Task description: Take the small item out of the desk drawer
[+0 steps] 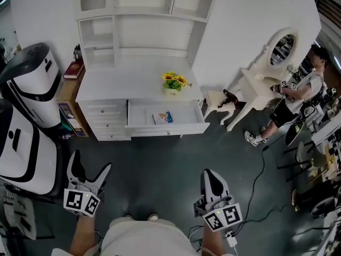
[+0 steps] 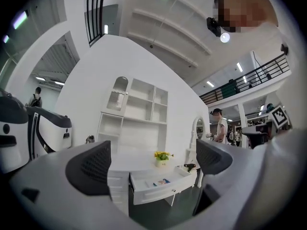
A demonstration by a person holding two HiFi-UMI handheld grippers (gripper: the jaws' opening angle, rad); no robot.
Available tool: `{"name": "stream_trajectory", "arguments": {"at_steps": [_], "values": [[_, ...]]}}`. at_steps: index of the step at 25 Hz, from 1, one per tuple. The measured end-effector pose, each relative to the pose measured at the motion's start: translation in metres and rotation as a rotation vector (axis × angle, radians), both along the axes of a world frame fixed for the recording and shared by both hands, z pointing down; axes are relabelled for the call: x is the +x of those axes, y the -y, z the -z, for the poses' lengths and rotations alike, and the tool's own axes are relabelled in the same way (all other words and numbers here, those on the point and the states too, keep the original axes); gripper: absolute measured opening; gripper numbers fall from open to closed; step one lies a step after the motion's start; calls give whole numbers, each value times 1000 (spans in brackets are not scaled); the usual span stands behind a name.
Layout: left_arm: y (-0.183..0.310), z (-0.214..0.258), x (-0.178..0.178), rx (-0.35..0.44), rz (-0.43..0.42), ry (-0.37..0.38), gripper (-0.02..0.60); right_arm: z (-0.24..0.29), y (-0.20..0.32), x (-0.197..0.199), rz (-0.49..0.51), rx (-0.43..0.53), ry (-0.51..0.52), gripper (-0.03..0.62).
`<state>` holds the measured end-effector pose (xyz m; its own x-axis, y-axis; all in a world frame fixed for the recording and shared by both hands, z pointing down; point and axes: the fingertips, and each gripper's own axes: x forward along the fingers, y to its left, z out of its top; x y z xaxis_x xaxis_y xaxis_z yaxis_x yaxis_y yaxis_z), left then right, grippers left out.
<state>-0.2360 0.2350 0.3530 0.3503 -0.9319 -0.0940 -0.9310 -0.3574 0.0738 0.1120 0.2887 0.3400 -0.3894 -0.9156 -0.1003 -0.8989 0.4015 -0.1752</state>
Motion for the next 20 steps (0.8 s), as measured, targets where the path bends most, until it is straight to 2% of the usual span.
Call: {"name": "stream_trajectory", "arguments": {"at_steps": [10, 16, 20], "values": [[8, -34, 11, -89, 20, 53, 531, -37, 22, 13, 27, -72, 52, 11], [67, -51, 11, -105, -17, 47, 531, -47, 75, 1, 13, -89, 43, 11], [135, -69, 12, -134, -63, 17, 531, -46, 131, -4, -22, -97, 27, 11]]}}
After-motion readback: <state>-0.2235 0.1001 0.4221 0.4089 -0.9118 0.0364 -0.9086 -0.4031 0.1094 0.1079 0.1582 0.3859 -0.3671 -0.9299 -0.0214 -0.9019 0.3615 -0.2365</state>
